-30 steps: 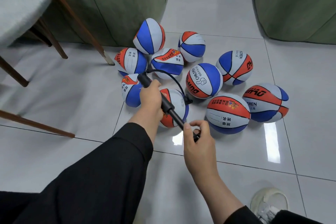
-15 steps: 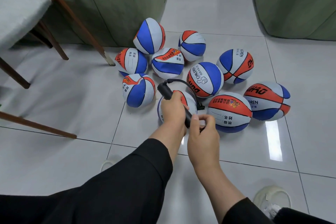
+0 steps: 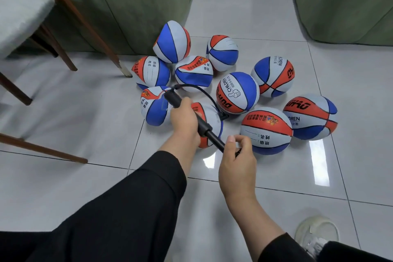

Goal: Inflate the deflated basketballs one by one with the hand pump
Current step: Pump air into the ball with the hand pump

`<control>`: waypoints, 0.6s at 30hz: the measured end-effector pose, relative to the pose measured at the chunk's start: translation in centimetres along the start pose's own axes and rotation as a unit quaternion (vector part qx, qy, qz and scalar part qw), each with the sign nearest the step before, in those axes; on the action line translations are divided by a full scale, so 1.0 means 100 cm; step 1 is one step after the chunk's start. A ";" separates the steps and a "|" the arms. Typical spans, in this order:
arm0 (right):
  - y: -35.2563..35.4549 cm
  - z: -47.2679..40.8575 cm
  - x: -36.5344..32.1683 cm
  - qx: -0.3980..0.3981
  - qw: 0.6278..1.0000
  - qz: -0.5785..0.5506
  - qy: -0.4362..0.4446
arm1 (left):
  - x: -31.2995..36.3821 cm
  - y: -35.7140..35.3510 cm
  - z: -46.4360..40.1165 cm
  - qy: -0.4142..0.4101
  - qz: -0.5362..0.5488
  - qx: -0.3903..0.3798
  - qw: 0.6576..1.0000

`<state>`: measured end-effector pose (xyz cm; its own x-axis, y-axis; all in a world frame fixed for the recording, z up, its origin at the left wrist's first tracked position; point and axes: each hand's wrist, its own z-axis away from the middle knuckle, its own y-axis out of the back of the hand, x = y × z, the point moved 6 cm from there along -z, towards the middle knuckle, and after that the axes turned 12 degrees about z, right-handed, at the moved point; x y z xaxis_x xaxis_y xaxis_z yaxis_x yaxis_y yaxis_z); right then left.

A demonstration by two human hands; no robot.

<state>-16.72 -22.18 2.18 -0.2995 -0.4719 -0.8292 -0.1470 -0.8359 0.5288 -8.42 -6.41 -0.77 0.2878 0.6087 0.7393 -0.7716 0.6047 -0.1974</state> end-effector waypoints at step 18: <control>-0.031 -0.048 0.047 -0.059 0.996 0.002 -0.066 | -0.037 0.031 -0.012 0.021 -0.075 -0.055 0.995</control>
<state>-13.19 -23.16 -4.23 -0.4227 -0.4413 -0.7916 -0.0362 -0.8646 0.5012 -11.18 -6.21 -4.89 0.4203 0.5268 0.7388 -0.6520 0.7416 -0.1579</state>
